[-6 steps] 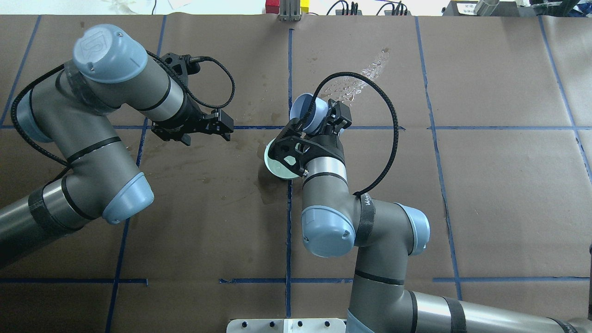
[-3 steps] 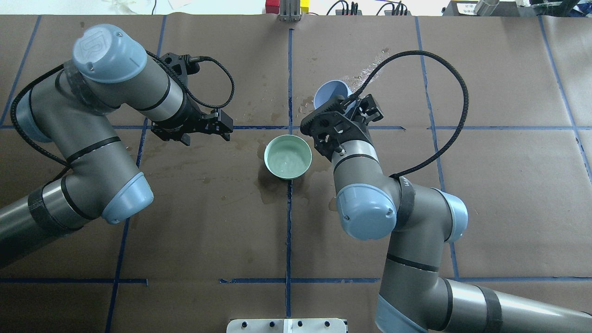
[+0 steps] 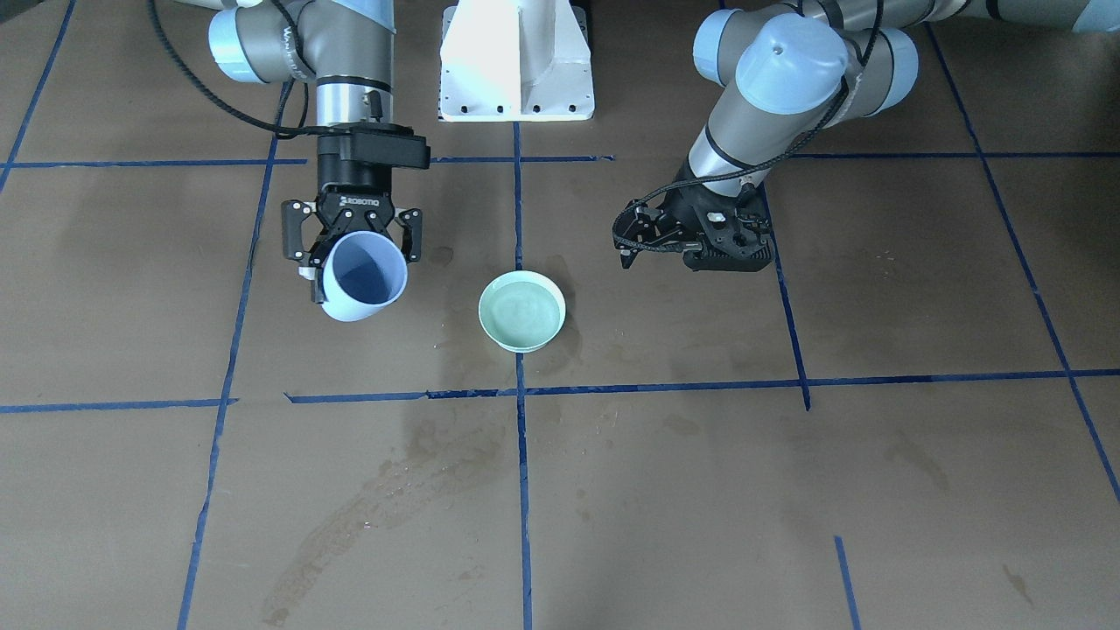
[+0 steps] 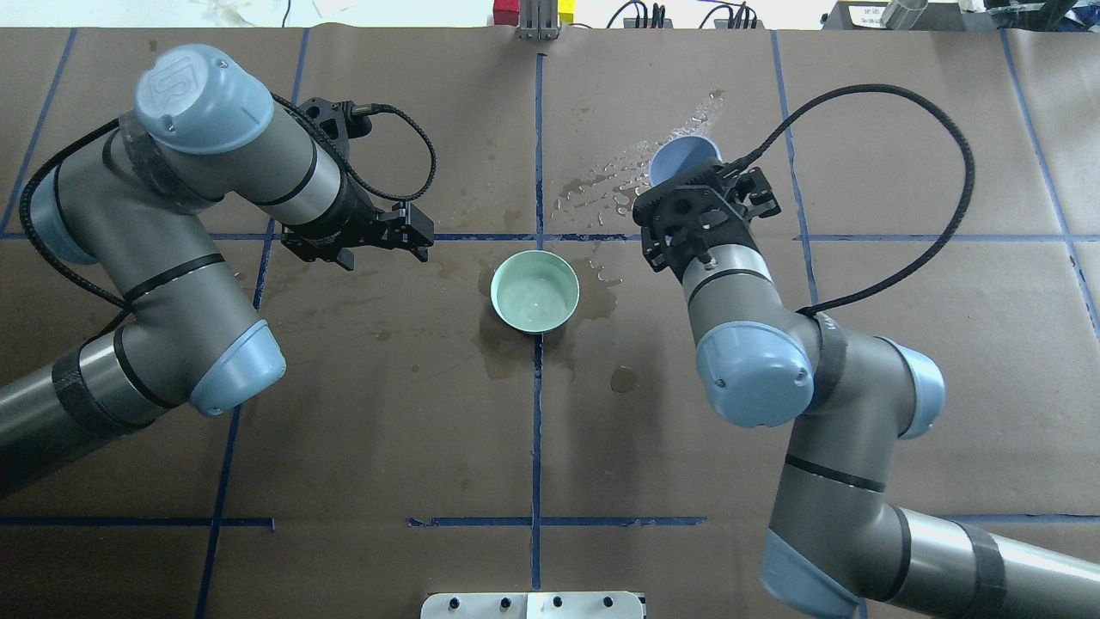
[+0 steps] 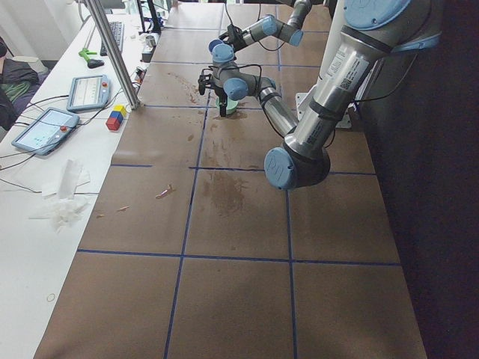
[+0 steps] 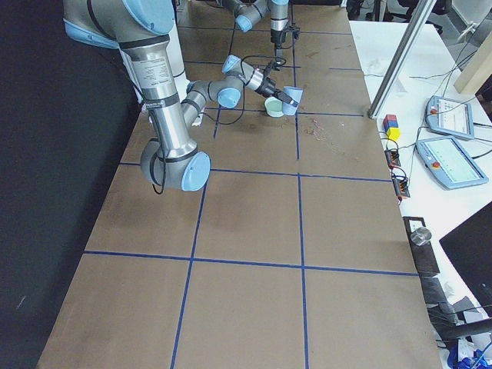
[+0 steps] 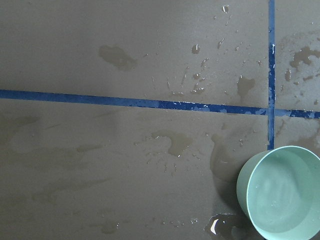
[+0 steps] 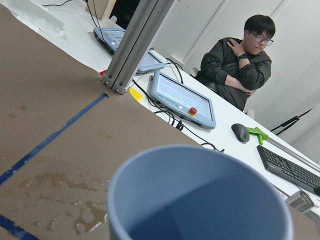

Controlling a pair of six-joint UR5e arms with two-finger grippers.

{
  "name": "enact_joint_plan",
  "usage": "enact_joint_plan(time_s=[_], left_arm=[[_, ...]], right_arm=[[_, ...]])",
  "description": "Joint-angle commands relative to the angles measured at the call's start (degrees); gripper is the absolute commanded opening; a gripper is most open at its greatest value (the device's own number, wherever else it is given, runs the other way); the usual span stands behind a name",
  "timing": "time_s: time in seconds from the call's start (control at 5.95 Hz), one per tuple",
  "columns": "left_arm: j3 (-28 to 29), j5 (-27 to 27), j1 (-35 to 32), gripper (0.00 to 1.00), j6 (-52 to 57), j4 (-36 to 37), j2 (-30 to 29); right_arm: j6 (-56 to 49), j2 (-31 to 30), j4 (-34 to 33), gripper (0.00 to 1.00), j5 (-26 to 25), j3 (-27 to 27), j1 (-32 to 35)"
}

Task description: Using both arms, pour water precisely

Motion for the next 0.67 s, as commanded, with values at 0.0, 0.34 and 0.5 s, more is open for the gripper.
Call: enact_joint_plan(time_s=[0.0,0.34,0.5], left_arm=[[0.0,0.0,0.0,1.0,0.0,0.04,0.08],[0.0,0.0,0.0,1.0,0.0,0.04,0.08],[0.0,0.0,0.0,1.0,0.0,-0.05,0.08]], right_arm=[[4.52,-8.86,0.0,0.0,3.63,7.75,2.76],[5.09,-14.07,0.43,0.0,3.83,8.4,5.49],[4.74,-19.15,11.05,0.0,4.0,7.27,6.11]])
